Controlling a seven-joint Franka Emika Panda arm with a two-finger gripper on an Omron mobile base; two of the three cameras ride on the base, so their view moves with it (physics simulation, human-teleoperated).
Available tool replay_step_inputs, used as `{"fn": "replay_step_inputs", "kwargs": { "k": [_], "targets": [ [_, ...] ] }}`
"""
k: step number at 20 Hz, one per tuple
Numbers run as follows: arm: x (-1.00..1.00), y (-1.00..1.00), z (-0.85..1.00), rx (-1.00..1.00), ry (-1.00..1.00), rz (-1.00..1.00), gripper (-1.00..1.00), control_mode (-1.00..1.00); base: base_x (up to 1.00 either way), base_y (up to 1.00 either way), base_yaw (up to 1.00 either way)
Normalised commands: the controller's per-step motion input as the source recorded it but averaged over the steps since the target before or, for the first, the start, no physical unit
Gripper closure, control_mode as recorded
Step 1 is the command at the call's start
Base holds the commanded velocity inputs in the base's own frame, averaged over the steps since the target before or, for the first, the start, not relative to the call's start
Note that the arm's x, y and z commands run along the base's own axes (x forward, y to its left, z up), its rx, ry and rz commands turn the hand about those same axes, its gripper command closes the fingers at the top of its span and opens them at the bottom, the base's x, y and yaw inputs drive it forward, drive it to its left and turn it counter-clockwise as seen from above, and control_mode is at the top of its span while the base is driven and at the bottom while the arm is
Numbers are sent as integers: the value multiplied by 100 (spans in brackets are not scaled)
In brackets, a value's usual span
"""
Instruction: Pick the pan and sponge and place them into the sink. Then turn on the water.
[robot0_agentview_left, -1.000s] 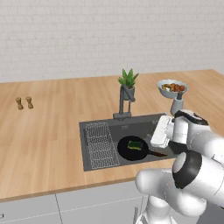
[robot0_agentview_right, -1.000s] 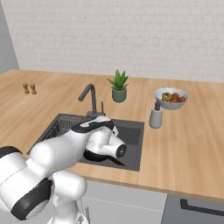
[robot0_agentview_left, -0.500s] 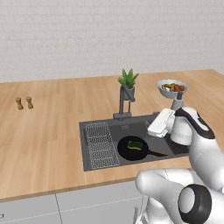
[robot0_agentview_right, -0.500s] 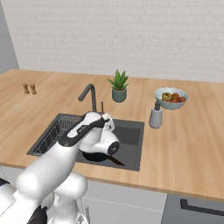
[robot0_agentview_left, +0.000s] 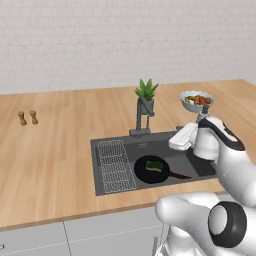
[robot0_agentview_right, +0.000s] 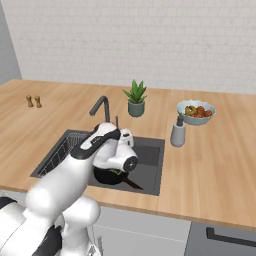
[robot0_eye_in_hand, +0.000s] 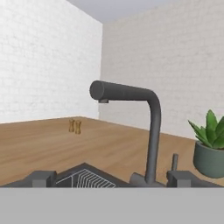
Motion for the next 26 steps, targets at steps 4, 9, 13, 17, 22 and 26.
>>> {"fn": "replay_step_inputs", "kwargs": {
  "k": [4, 9, 13, 17, 22, 26],
  "targets": [
    [35, -4, -11, 0, 0, 0, -100, -100, 0, 0, 0],
    [33, 0, -34, 0, -1, 1, -100, -100, 0, 0, 0],
    [29, 0, -36, 0, -2, 1, -100, -100, 0, 0, 0],
    [38, 1, -13, 0, -4, 1, -100, -100, 0, 0, 0],
    [48, 3, 0, 0, -6, 2, -100, -100, 0, 0, 0],
    [48, 4, 0, 0, -2, 0, -100, -100, 0, 0, 0]
  ]
}}
